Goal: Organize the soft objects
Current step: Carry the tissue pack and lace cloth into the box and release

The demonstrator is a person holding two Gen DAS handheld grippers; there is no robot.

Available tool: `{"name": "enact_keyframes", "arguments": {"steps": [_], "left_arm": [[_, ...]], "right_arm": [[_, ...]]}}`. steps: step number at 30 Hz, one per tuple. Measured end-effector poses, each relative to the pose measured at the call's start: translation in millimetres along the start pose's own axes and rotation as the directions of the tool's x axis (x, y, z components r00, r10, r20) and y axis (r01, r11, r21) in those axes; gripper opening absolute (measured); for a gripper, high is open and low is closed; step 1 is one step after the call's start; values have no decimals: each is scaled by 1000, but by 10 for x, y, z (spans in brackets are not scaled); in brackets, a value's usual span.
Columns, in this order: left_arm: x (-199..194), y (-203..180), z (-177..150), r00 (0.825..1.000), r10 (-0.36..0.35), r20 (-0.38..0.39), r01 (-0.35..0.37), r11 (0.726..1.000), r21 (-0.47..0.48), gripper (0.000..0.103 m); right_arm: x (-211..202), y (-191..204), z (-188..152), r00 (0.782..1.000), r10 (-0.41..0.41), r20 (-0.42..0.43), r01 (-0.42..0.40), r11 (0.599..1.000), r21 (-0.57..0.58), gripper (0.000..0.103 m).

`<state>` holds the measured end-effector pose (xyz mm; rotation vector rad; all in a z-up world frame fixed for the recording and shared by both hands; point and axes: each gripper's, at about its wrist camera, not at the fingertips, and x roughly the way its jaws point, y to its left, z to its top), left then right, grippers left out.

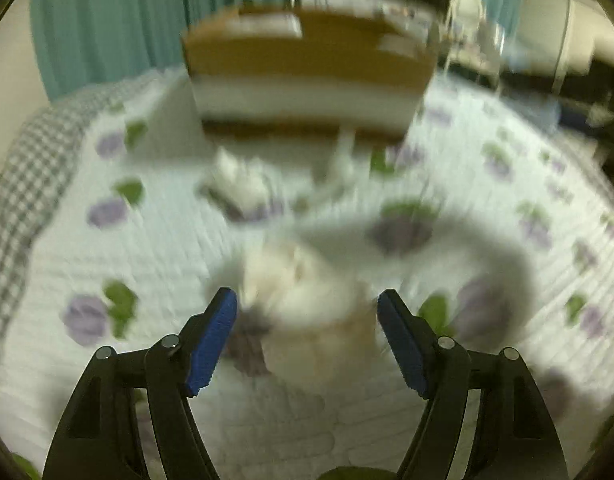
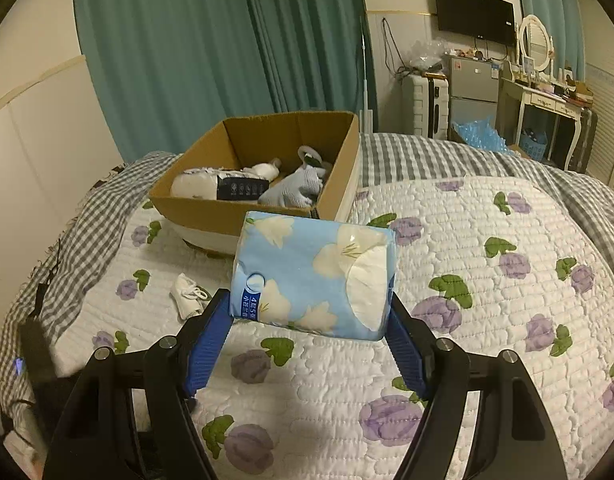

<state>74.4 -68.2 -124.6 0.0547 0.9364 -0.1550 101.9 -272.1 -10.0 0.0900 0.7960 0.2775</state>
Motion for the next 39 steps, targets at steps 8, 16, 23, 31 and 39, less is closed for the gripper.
{"name": "enact_keyframes", "arguments": {"steps": [8, 16, 23, 31, 39], "left_arm": [[-9, -57, 56, 999, -26, 29, 24, 998, 54, 36], [-589, -19, 651, 974, -29, 225, 3, 994, 113, 35], [-666, 109, 1444, 943, 8, 332, -54, 990, 129, 35], [-54, 317, 2042, 947, 51, 316, -91, 989, 113, 35], [204, 342, 2238, 935, 118, 335, -170, 977, 131, 73]], "right_arm": [[30, 22, -5, 1000, -2, -6, 2, 1000, -8, 74], [41, 197, 362, 999, 28, 43, -25, 998, -53, 74], [127, 349, 1115, 991, 16, 132, 4, 990, -144, 74], [921, 305, 1485, 996, -17, 85, 33, 982, -188, 74], [1166, 19, 1455, 989, 59, 139, -47, 995, -87, 95]]}}
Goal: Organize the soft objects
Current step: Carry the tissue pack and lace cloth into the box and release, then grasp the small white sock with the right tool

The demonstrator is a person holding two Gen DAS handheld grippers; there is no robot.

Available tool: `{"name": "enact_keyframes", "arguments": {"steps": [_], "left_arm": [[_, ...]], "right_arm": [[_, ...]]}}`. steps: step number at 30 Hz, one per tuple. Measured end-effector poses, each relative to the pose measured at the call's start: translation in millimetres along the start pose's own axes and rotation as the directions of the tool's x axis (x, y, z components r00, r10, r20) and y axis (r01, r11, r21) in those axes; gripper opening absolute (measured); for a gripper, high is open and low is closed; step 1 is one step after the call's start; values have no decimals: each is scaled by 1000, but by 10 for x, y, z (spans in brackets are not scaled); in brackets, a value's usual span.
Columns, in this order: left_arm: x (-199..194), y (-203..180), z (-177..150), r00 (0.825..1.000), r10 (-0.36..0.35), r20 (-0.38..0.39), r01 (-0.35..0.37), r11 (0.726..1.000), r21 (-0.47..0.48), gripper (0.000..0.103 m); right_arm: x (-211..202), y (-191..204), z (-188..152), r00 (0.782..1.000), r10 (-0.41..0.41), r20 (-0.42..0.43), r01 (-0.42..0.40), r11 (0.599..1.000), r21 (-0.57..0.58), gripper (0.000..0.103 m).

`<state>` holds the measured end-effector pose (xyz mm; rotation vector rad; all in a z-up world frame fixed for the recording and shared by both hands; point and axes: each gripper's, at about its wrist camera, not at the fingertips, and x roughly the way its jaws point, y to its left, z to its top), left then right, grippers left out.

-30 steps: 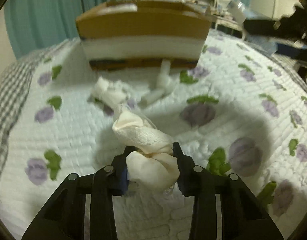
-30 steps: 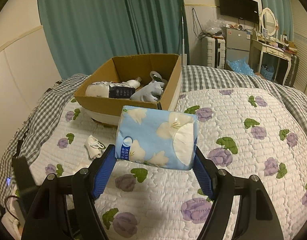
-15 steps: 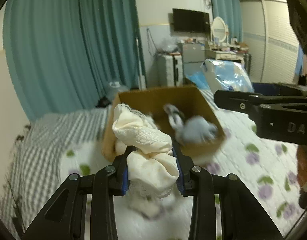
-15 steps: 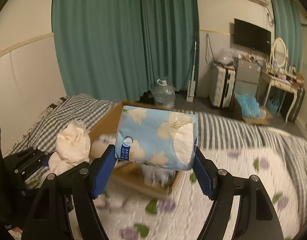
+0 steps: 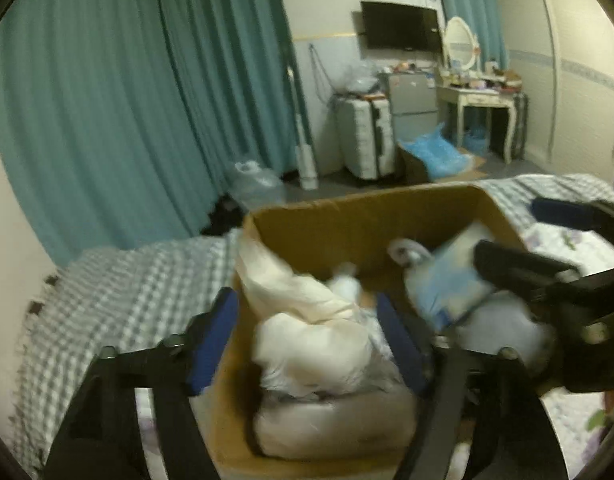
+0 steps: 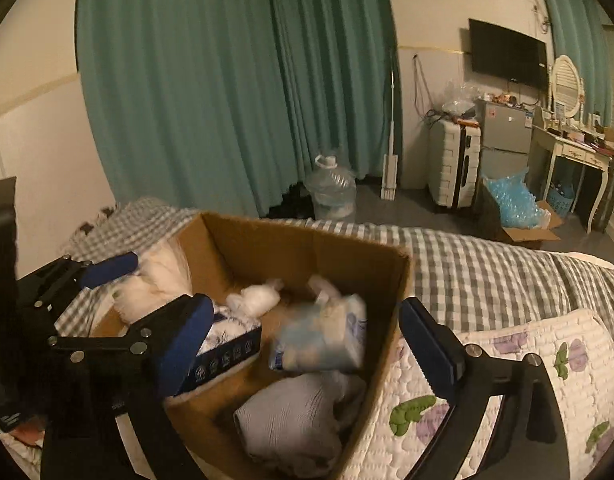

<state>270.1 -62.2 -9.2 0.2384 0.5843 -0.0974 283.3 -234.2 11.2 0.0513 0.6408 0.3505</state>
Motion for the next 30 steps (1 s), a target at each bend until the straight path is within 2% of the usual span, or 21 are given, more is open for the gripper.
{"name": "enact_keyframes", "arguments": {"steps": [5, 9, 13, 17, 20, 24, 30], "left_arm": [[-121, 25, 53, 1000, 30, 6, -30, 1000, -8, 74], [-463, 72, 38, 999, 30, 12, -29, 997, -70, 74], [-933, 33, -64, 997, 42, 62, -35, 994, -104, 74], [-1363, 33, -233, 994, 43, 103, -28, 990, -139, 74], [-1494, 31, -410, 992, 72, 101, -57, 987, -149, 74], [-1420, 64, -777, 998, 46, 41, -39, 984, -173, 74], [-932, 93, -1360, 993, 70, -96, -86, 981, -174, 74]], "right_arm": [[-357, -8, 79, 998, -26, 64, 27, 1000, -16, 96], [-802, 30, 43, 994, -57, 95, 59, 998, -16, 97], [-1202, 23, -122, 995, -51, 86, 48, 998, 30, 97], [-1399, 43, -350, 998, -23, 55, 18, 996, 91, 97], [-1364, 152, -564, 999, -33, 4, 32, 994, 100, 97], [-1131, 444, -883, 995, -62, -79, 65, 997, 31, 97], [-579, 742, -1287, 978, -36, -207, 33, 999, -21, 96]]}}
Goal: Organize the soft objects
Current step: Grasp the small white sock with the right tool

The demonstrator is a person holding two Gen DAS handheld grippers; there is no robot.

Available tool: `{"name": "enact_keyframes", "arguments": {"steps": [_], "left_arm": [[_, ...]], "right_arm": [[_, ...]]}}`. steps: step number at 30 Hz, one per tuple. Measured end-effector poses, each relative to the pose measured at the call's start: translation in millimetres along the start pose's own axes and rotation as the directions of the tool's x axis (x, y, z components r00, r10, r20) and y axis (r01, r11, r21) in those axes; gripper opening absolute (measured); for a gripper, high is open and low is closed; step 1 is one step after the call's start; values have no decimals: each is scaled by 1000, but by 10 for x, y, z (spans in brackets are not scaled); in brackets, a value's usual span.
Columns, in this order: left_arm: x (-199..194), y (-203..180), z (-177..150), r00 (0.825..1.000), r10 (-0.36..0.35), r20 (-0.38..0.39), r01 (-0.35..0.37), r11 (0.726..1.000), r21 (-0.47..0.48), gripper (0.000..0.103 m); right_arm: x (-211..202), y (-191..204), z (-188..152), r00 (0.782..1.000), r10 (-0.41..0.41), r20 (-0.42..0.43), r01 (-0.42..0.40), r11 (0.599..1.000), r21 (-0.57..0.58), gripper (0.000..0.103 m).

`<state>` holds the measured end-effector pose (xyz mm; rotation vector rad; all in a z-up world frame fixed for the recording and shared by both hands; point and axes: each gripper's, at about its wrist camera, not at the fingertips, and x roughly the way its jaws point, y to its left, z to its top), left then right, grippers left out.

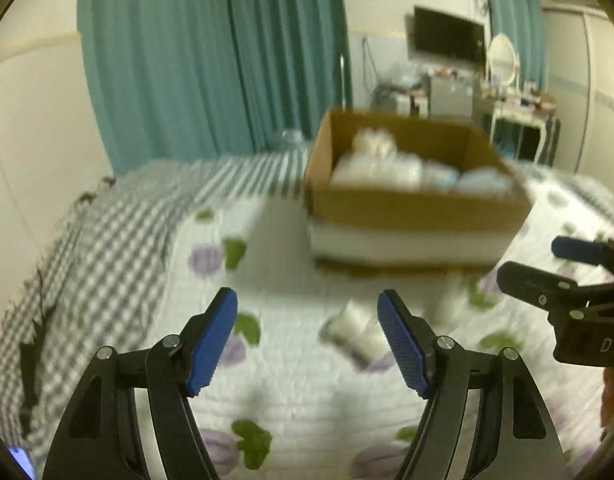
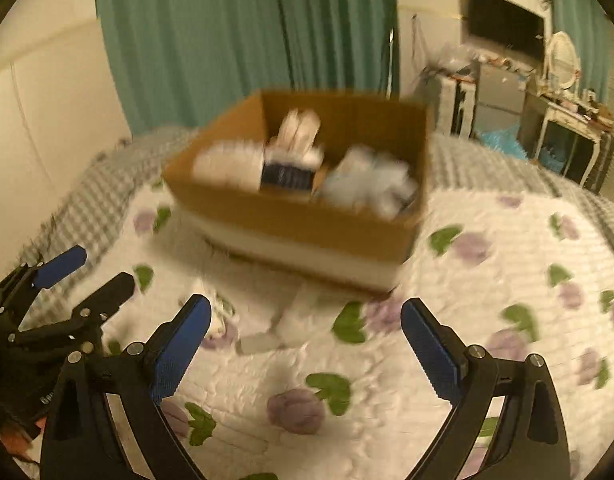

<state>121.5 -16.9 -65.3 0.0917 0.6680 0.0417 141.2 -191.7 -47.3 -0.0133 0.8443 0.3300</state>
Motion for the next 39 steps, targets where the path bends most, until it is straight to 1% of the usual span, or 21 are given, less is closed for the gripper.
{"name": "enact_keyframes", "arguments": {"steps": [2, 3, 5, 7, 10, 11, 13, 14, 16, 17, 18, 19, 21, 22, 24, 28, 30, 33, 36, 38, 39], "left_arm": [[176, -8, -71, 998, 20, -57, -19, 1000, 19, 74], [208, 1, -116, 997, 20, -70, -18, 999, 29, 74], [265, -1, -107, 997, 4, -81, -1, 999, 39, 74], [308, 10, -97, 996, 9, -84, -5, 999, 47, 74], [385, 63, -120, 996, 2, -93, 1, 999, 39, 74], [399, 78, -126, 995, 0, -101, 4, 999, 32, 74], [389, 90, -134, 994, -8, -106, 10, 1000, 21, 74], [375, 90, -137, 995, -8, -102, 10, 1000, 21, 74], [348, 86, -141, 996, -3, -94, 5, 1000, 24, 74], [331, 76, -152, 996, -9, -91, 11, 1000, 25, 74], [336, 76, -158, 996, -15, -89, 17, 1000, 25, 74], [336, 68, -167, 996, -27, -88, 29, 999, 23, 74], [331, 29, -181, 995, -48, -88, 51, 998, 25, 74], [329, 6, -188, 995, -56, -88, 59, 998, 30, 74], [346, -50, -208, 994, -70, -88, 74, 996, 45, 74], [392, -168, -241, 989, -105, -103, 112, 991, 69, 74], [415, -239, -257, 988, -111, -112, 121, 989, 89, 74], [493, -329, -265, 983, -130, -129, 145, 984, 107, 74], [635, -414, -258, 982, -115, -151, 133, 984, 117, 74], [723, -426, -259, 979, -116, -168, 134, 986, 101, 74], [769, -426, -263, 978, -115, -175, 133, 987, 92, 74]], "right_arm": [[216, 51, -75, 999, 6, -46, -6, 1000, -8, 91], [339, 70, -125, 998, 8, -70, -8, 1000, -6, 88], [528, 98, -179, 995, 6, -104, -7, 1000, -7, 82], [710, 121, -206, 990, -4, -141, 2, 1000, -16, 73], [902, 159, -210, 985, 0, -171, -5, 1000, -26, 66], [923, 173, -210, 985, 2, -173, -7, 1000, -29, 65], [962, 180, -219, 982, 3, -188, -10, 999, -38, 54], [964, 183, -224, 982, 9, -191, -17, 999, -38, 50], [913, 158, -232, 984, 21, -179, -27, 999, -30, 40], [881, 139, -238, 985, 29, -173, -33, 999, -23, 38], [837, 107, -243, 986, 40, -163, -42, 999, -12, 30], [795, 72, -250, 987, 41, -155, -43, 999, -5, 25], [707, -2, -254, 989, 49, -141, -48, 999, 14, 24], [677, -33, -258, 989, 56, -136, -54, 998, 24, 19], [629, -86, -255, 989, 72, -130, -67, 997, 40, 15], [562, -109, -239, 990, 80, -118, -75, 996, 43, 9], [461, -177, -260, 991, 82, -109, -77, 996, 43, 7], [340, -243, -239, 994, 80, -80, -75, 996, 54, 6], [258, -327, -213, 996, 66, -62, -62, 996, 61, 6], [272, -356, -209, 995, 73, -72, -69, 996, 65, 7], [284, -347, -211, 996, 59, -68, -55, 996, 67, 7]]}}
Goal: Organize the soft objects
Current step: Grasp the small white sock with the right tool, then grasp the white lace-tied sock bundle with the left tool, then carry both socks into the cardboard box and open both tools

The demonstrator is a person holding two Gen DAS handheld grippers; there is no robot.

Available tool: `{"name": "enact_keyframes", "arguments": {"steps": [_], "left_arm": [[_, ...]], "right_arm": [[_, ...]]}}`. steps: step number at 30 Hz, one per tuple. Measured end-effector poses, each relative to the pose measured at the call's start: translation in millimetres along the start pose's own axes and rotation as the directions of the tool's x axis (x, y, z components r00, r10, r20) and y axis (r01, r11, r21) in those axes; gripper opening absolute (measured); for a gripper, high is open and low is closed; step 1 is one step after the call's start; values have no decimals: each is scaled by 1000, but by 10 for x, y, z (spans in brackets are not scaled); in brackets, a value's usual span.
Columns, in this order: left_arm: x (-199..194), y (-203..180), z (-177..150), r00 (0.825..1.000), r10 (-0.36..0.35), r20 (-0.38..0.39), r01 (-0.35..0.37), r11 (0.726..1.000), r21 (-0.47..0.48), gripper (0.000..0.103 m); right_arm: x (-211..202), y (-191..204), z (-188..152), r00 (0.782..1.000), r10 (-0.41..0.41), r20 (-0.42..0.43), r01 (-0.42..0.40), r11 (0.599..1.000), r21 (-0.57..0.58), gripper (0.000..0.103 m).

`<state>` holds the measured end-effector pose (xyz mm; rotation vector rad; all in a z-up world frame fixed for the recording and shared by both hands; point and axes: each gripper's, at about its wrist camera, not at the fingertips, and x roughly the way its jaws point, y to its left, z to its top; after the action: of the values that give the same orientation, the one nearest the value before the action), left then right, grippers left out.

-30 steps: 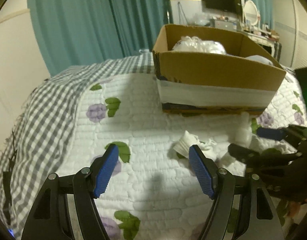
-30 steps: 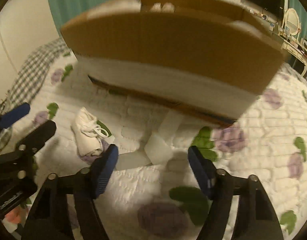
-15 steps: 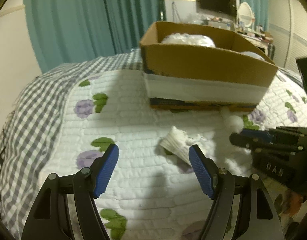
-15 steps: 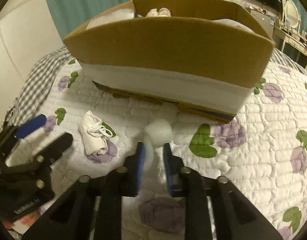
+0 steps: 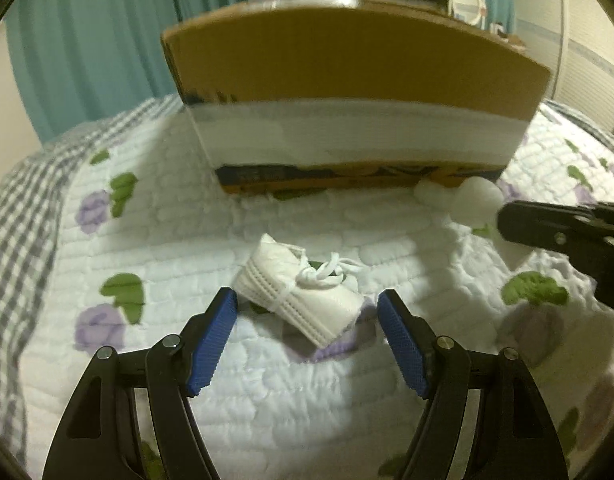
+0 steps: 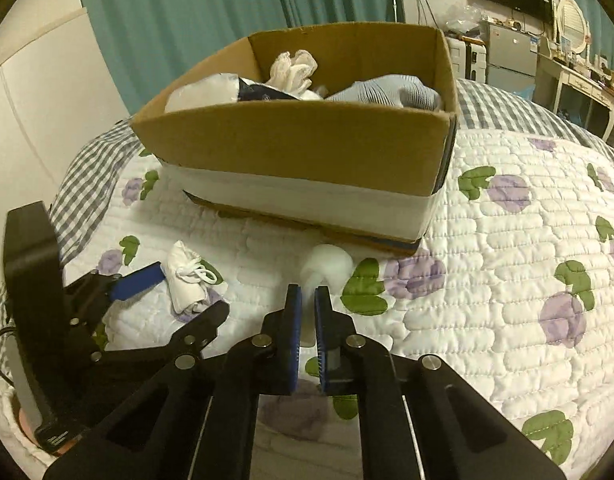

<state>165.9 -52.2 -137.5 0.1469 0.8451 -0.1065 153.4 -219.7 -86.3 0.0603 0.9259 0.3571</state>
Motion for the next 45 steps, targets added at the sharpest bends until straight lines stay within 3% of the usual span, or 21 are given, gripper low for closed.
{"name": "enact_keyframes", "arguments": {"steps": [4, 5, 6, 7, 8, 10, 11, 18, 19, 21, 30, 38, 41, 45], "left_arm": [[57, -13, 19, 1000, 3, 6, -3, 1000, 12, 69], [53, -16, 24, 1000, 2, 9, -2, 1000, 15, 64], [49, -14, 25, 1000, -2, 11, 2, 1000, 15, 51], [41, -4, 28, 1000, -11, 10, 11, 1000, 13, 47], [32, 12, 33, 1000, -15, 9, 15, 1000, 7, 44], [16, 51, 36, 1000, -26, 8, 26, 1000, -6, 41], [10, 85, 40, 1000, -29, 9, 29, 999, -12, 40], [-193, 205, 52, 998, -39, 52, 42, 996, -74, 39], [-231, 221, 52, 997, -36, 61, 41, 996, -80, 39], [-308, 229, 37, 997, -34, 73, 41, 995, -86, 39], [-777, 210, 82, 991, -23, 133, 32, 997, -67, 39], [-1375, 31, 656, 962, -54, 266, 56, 998, 1, 39], [-1433, -21, 969, 953, -33, 300, 35, 999, -1, 39], [-1223, -63, 1401, 944, 4, 328, -7, 1000, 8, 39]], "right_arm": [[92, 66, 5, 1000, -9, -7, 9, 1000, -6, 14], [114, 67, 5, 1000, -14, -11, 14, 1000, -5, 15], [143, 69, 5, 1000, -24, -18, 24, 1000, -4, 22], [172, 73, 6, 999, -29, -22, 29, 1000, -2, 29], [181, 64, 4, 999, -30, -23, 30, 1000, 1, 33], [223, 51, 9, 999, -43, -30, 43, 999, 7, 53], [255, 43, 8, 998, -49, -37, 50, 999, 12, 55], [489, 22, 44, 994, -81, -70, 81, 997, 7, 55], [506, 28, 60, 994, -83, -67, 83, 997, -1, 50], [512, 31, 66, 995, -83, -64, 82, 997, -8, 29], [-348, 35, 99, 996, -2, 94, 2, 1000, -6, 28], [-1141, 143, 761, 960, 27, 280, -7, 997, -70, 28], [-1190, 87, 1084, 951, 8, 308, 20, 996, -88, 28], [-1060, -64, 1504, 950, 1, 311, 26, 996, -82, 28]]}}
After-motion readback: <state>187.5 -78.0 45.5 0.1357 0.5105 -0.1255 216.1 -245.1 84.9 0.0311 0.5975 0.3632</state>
